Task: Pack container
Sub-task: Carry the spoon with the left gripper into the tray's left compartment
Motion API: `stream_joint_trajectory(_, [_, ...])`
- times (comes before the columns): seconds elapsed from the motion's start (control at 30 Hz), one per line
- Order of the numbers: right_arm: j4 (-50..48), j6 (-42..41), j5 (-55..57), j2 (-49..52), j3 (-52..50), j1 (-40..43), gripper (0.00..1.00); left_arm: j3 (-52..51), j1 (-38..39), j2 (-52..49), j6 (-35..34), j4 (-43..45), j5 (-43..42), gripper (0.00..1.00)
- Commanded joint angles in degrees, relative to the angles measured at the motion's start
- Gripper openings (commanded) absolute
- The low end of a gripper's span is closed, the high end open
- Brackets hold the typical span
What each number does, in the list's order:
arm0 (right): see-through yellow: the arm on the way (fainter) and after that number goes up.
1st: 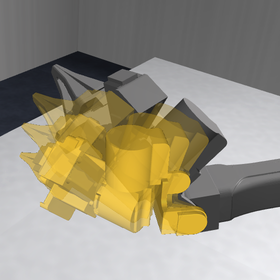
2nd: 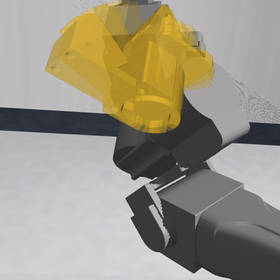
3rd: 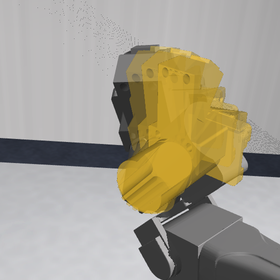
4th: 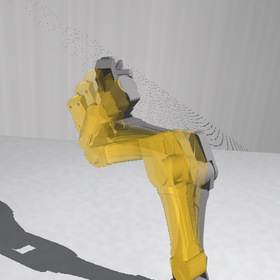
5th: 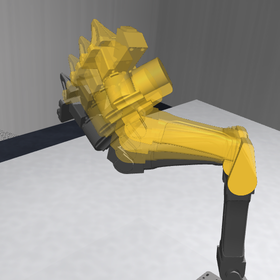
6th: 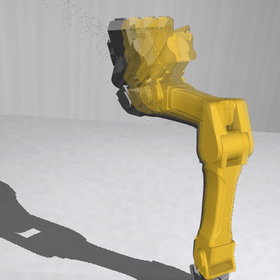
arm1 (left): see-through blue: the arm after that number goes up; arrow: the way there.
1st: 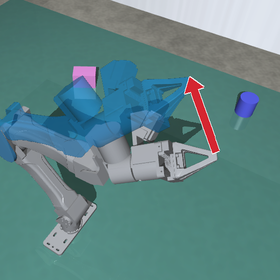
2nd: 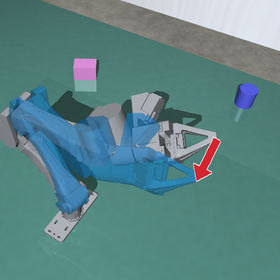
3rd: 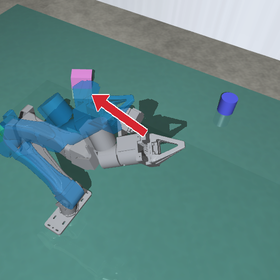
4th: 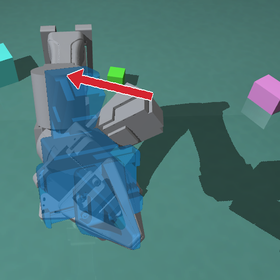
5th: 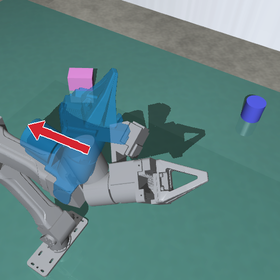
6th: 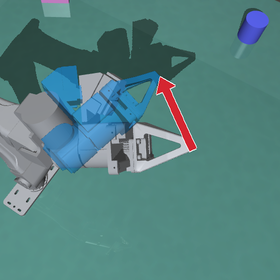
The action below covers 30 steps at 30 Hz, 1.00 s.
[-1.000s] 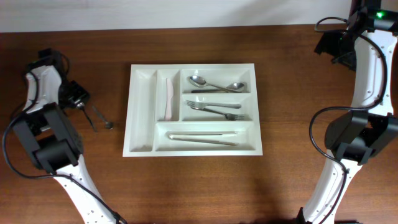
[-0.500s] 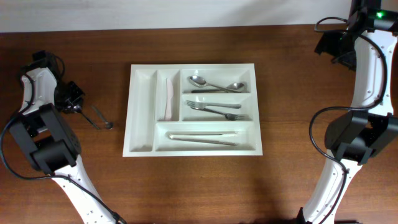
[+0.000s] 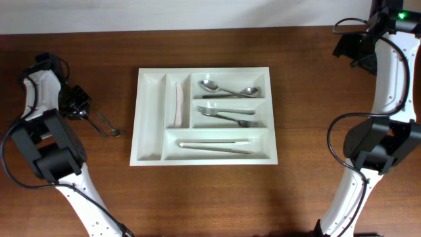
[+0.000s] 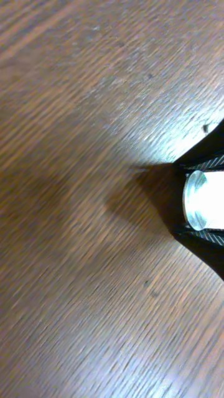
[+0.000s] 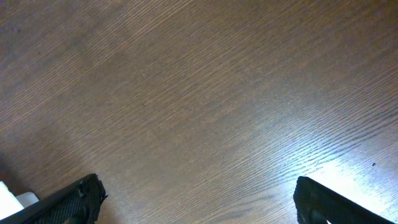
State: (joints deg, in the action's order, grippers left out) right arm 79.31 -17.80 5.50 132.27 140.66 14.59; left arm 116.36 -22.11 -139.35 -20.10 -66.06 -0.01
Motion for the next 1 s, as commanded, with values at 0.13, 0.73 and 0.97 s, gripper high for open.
stream_joint_trajectory(0.13, [0.0, -0.3, 0.1, -1.5, 0.0, -0.3, 0.99, 11.8, 0.9, -4.2, 0.5, -7.1, -3.8, 0.02])
stream_joint_trajectory(0.73, [0.0, -0.3, 0.1, -1.5, 0.0, -0.3, 0.99, 32.1, 9.2, -4.2, 8.8, -21.4, -5.4, 0.02])
stream_joint_trajectory(0.97, [0.0, -0.3, 0.1, -1.5, 0.0, -0.3, 0.99, 32.1, 17.6, -4.2, 18.6, -22.2, -4.5, 0.02])
